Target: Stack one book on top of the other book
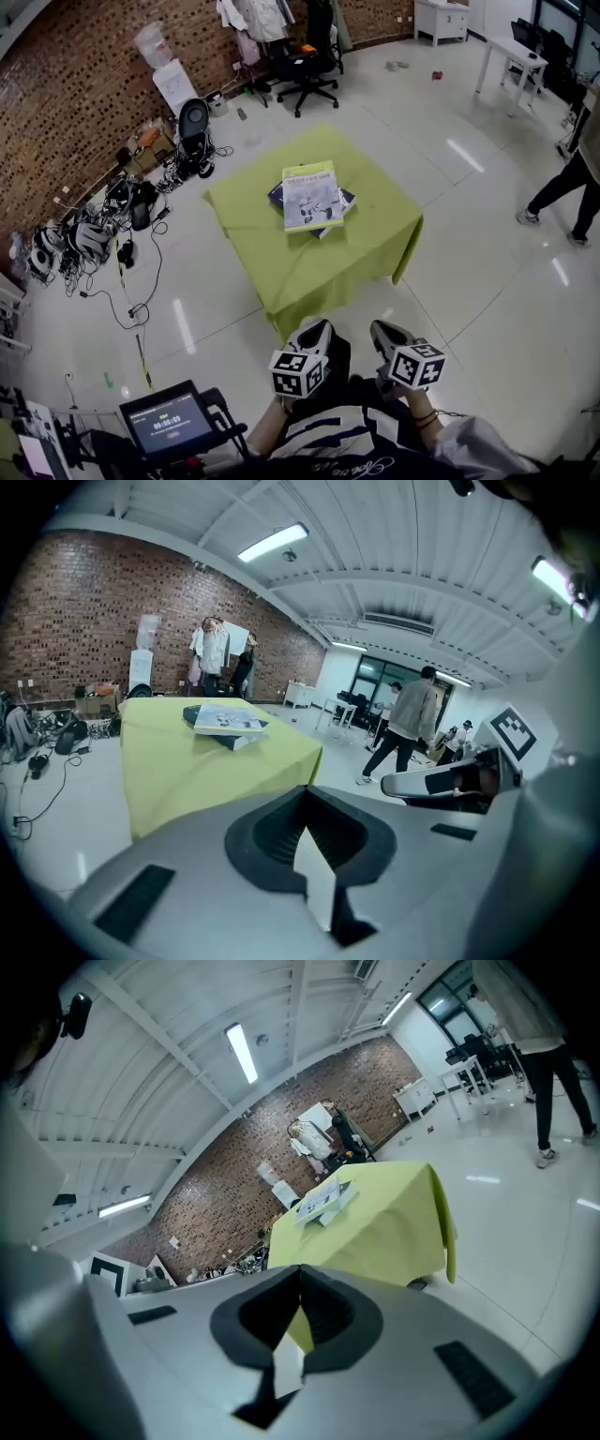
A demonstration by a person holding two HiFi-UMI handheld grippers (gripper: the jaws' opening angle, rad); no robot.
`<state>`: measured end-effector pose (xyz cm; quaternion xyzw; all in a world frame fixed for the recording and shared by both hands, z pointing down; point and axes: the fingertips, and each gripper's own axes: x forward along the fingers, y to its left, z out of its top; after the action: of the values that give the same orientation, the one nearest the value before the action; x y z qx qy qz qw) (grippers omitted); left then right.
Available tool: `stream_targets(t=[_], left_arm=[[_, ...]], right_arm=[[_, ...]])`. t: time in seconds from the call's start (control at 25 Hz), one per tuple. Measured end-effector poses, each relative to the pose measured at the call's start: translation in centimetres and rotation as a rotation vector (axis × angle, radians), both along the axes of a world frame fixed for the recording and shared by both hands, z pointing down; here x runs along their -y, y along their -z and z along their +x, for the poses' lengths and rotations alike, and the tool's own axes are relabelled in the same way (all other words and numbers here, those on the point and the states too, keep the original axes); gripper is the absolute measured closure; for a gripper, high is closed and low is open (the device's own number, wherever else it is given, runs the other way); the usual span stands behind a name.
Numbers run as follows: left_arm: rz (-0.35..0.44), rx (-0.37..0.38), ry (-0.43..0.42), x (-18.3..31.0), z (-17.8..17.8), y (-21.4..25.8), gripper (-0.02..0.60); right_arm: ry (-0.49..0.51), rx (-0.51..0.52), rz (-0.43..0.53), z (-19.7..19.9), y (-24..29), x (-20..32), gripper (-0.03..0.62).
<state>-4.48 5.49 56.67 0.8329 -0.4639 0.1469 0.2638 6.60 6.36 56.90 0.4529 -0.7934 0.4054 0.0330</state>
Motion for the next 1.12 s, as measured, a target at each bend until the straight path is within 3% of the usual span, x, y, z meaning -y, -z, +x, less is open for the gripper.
stream_targets(t=[0.32,0.72,1.12], left_arm=[[0.006,0.037,0.025,-4.5,-1.0,-0.1,0.578],[0.021,0.024,0.021,-6.7,-3.1,0.5,0.578],[0.026,0.007,0.042,-10.4,-10.9,1.0,0.578]], right_arm=[[0.037,0.037,0.000,-1.4,-0.7,-4.7,0.597],[0.098,0.028,0.021,-5.6,0.6,-6.9,0.597],[0.091,0.059,-0.003,-12.9,1.3,-10.5,0.597]])
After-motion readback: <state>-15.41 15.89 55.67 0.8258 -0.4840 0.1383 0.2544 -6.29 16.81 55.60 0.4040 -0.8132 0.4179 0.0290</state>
